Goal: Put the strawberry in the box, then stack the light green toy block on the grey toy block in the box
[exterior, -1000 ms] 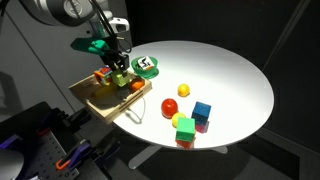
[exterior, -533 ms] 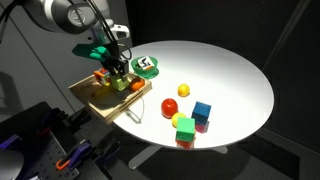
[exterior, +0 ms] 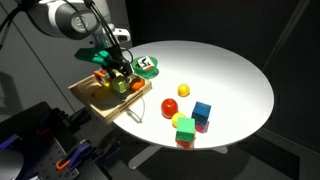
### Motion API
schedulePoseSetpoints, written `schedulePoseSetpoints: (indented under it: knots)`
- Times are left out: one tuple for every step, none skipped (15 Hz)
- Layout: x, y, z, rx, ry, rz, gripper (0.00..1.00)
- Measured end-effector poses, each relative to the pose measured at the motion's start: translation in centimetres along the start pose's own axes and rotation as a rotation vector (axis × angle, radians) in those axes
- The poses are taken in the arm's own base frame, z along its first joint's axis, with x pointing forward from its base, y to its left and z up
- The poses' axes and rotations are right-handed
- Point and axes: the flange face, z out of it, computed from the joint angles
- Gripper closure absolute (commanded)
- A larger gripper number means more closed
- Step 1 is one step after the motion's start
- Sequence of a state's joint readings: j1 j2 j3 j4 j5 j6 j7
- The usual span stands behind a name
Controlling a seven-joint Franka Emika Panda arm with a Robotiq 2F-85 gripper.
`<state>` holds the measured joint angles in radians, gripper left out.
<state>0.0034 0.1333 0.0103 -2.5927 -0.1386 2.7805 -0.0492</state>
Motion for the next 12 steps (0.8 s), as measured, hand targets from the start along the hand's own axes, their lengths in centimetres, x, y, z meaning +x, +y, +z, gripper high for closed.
schedulePoseSetpoints:
  knots:
    - [0.0, 0.1, 0.0, -0.002, 0.0, -0.002, 0.0]
    - [0.0, 0.2, 0.0, -0.002, 0.0, 0.0, 0.0]
    - [0.0, 0.3, 0.0, -0.003, 0.0, 0.003, 0.0]
    - [0.0, 0.4, -0.1, -0.003, 0.001, 0.006, 0.0]
    - [0.0, 0.6, -0.2, -0.003, 0.005, 0.012, 0.0]
    - [0.0, 0.7, -0.5, -0.001, 0.011, 0.022, 0.0]
    - [0.1, 0.8, -0.8, 0.002, 0.018, 0.035, 0.0]
    - [0.2, 0.9, -1.2, 0.006, 0.028, 0.049, 0.0]
    - [0.3, 1.0, -1.7, 0.011, 0.038, 0.062, 0.0]
    - [0.4, 1.1, -2.2, 0.018, 0.049, 0.073, 0.0]
    - [0.5, 1.2, -2.7, 0.025, 0.061, 0.083, 0.0]
    - [0.5, 1.4, -3.2, 0.032, 0.072, 0.092, 0.0]
